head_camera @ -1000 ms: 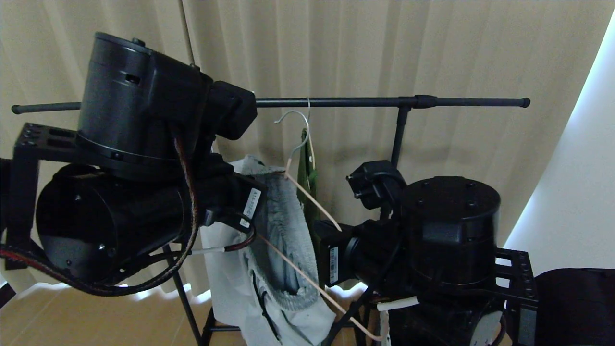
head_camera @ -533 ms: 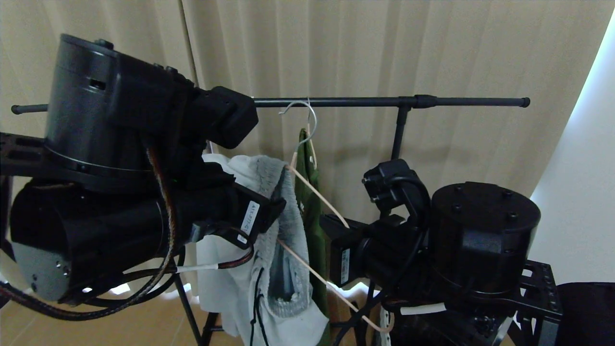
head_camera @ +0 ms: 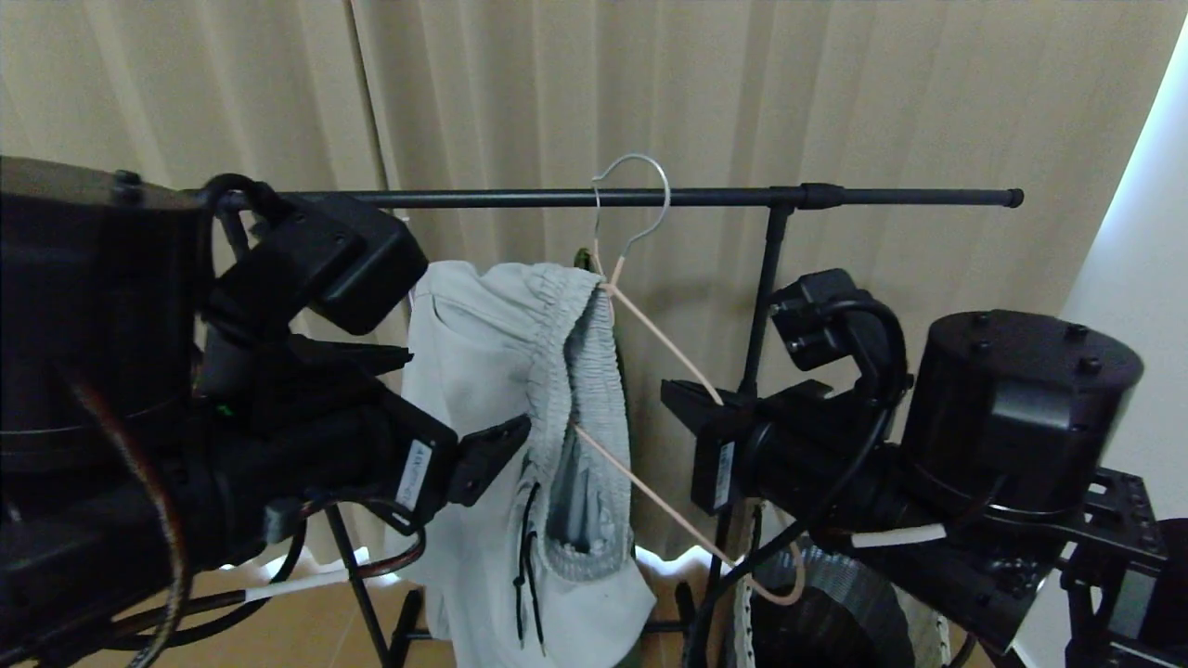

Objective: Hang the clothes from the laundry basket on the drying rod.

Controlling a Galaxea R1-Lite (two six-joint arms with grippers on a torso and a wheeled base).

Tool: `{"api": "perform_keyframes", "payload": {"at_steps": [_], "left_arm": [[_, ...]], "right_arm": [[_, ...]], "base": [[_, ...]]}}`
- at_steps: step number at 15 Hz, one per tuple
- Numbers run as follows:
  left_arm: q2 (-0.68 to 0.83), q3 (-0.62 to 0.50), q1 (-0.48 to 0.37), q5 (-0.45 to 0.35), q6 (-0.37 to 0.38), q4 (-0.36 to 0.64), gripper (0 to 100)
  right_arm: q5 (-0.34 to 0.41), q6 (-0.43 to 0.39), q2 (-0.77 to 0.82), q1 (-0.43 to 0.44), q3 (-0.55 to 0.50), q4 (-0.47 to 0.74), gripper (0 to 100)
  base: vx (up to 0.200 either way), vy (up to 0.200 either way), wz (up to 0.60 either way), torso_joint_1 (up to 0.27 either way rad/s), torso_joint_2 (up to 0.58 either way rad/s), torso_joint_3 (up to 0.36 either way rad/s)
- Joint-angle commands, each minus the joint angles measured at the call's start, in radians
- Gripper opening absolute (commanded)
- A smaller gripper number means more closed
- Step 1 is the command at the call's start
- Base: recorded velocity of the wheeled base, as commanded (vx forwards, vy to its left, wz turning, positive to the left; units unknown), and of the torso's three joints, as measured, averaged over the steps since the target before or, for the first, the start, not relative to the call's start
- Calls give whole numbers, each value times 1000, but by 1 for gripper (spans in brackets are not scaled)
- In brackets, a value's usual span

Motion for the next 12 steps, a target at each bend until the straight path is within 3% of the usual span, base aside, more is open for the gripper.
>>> {"api": "perform_keyframes", "payload": {"at_steps": [1,2,5,6,8,10,12], "left_arm": [[-114,47,35,-54,46,-8,100],[-165,60,76,-120,98,-8,100],[-214,119,176,-216,235,-22,100],[-219,139,213,-262,312,-68,100],[-199,142,253,-270,430,-158,100],[-156,144,246,-288,491,-212,100],[-137,169,231,-396,572,-214,100]], "right_arm": [[39,-32,-76,-62,28,6,0],[82,-67,-98,-117,33,38,0],[245,-76,-139,-203,64,67,0],[315,-118,-154,-236,82,81,0],[337,-199,-156,-264,85,130,0],[360,-221,-145,-266,79,132,0],[406,-253,-125,-266,90,122,0]], "base": [[0,0,0,0,0,0],[0,0,0,0,0,0],[0,0,0,0,0,0],[0,0,0,0,0,0],[0,0,0,0,0,0],[0,0,0,0,0,0],[0,0,0,0,0,0]]}}
